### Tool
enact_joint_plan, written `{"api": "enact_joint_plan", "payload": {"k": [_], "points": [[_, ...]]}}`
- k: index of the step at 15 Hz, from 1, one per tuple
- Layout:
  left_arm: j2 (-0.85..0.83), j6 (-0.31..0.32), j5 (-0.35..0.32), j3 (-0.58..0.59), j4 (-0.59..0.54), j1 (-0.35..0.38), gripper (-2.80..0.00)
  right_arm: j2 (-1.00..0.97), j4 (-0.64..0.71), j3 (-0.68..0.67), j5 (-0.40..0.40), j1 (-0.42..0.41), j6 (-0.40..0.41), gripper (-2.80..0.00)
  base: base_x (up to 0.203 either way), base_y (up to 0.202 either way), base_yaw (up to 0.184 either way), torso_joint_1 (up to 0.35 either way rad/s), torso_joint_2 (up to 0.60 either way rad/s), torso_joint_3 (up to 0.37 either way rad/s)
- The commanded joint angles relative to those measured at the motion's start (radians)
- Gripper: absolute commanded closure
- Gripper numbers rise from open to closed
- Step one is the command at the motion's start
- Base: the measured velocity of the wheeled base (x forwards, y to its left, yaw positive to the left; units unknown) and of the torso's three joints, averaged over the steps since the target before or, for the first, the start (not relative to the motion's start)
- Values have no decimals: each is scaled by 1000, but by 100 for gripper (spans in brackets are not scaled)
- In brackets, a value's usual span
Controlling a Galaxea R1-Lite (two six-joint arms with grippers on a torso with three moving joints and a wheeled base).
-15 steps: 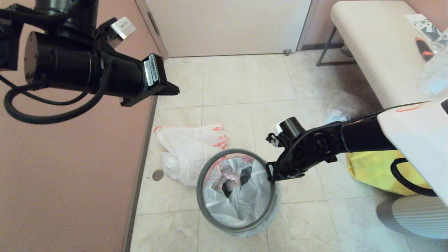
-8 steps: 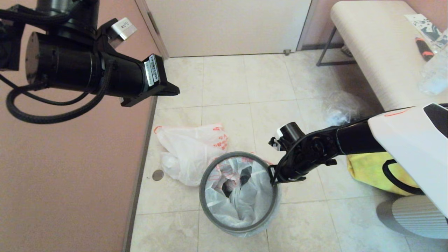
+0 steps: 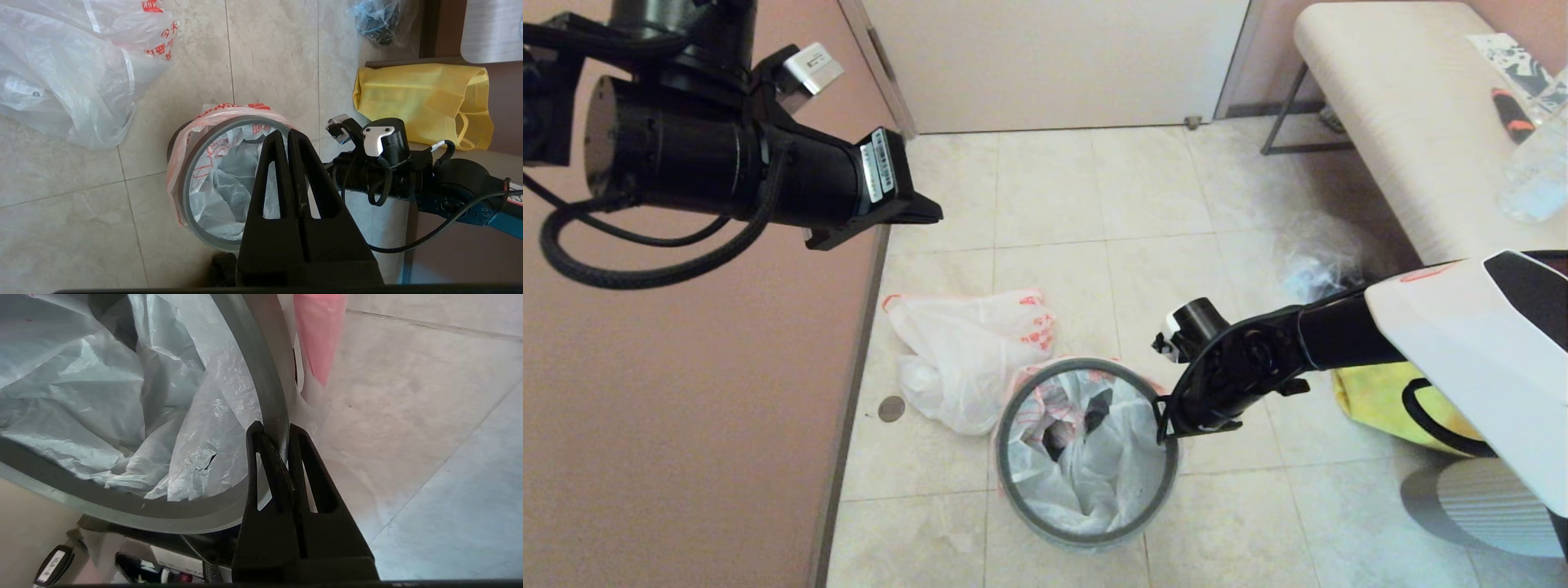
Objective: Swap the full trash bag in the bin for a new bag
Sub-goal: Place the trash can ring on the trash can
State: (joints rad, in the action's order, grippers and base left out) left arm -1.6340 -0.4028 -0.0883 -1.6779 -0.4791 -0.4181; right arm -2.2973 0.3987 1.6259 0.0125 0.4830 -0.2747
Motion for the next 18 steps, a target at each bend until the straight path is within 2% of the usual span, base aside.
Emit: {"api": "enact_joint_plan", "payload": {"k": [1, 3, 6, 12, 18], "points": [[-13, -2, -1, 1, -3, -4, 0, -16, 0, -2, 45, 2, -1, 0, 0, 0, 0, 0, 0, 0], [-22, -1, 1, 1, -3, -5, 0, -27, -3, 11, 97, 2, -1, 0, 0, 0, 0, 0, 0, 0], [-35, 2, 7, 1, -3, -4, 0, -32, -3, 29, 133, 15, -1, 0, 0, 0, 0, 0, 0, 0], [-39, 4, 9, 1, -3, -5, 0, 57, 6, 22, 242, 80, -9, 0, 0, 0, 0, 0, 0, 0], [-21, 4, 12, 1, -3, 1, 0, -19, -3, 26, 287, 91, -11, 0, 0, 0, 0, 0, 0, 0]]}}
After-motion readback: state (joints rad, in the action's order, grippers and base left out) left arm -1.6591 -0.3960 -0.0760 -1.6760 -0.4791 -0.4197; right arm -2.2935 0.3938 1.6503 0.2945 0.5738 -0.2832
